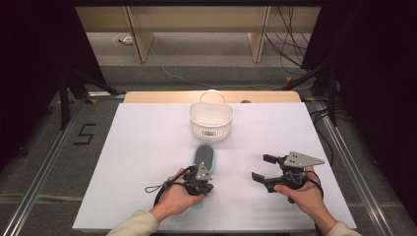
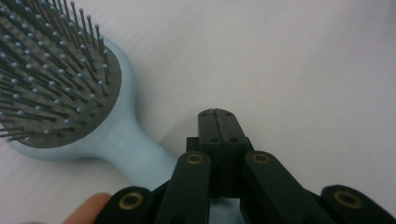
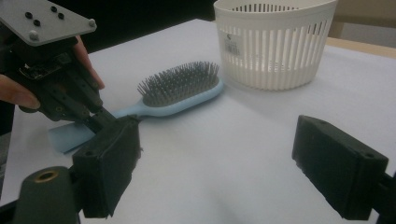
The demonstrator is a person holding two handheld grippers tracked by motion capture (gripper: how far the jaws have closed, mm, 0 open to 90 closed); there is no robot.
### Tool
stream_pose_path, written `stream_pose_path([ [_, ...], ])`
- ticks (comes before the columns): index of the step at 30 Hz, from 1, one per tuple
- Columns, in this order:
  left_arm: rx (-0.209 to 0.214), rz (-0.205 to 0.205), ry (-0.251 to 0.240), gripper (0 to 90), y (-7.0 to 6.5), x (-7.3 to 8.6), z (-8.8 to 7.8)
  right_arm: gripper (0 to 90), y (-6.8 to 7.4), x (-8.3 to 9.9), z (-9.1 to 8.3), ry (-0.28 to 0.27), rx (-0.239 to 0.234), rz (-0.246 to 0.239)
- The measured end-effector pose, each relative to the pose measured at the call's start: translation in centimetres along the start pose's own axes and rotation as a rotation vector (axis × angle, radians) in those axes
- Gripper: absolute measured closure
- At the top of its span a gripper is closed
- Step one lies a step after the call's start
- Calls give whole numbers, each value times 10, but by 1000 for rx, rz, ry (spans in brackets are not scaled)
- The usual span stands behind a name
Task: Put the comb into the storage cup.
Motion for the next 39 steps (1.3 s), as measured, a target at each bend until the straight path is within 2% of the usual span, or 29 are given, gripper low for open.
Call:
stream_pose_path([
  [8,-4,-7,38,898,5,3,-5,163,0,0,0,1,0,-2],
  [20,-17,-53,105,898,18,11,-18,163,-1,-1,-2,-7,5,-1],
  [27,-26,-69,126,898,25,14,-23,163,-1,-1,-2,-9,7,-2],
  [31,-35,-67,131,898,28,16,-25,163,-1,-2,-2,-11,6,-4],
  [35,-54,-49,146,899,33,18,-29,163,-2,-2,-3,-10,7,-3],
  [39,-92,-32,158,898,40,21,-33,163,-1,-2,-3,-10,6,-5],
])
Point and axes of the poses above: each handheld gripper's, and its own axes: z roughly forward along the jaws, x roughly out of its underside, y roughly to its left, the point moved 7 cm from there along z, roughly forward along the jaws, and after that the axes turned 11 degrees about -y, right-handed, at the moved point
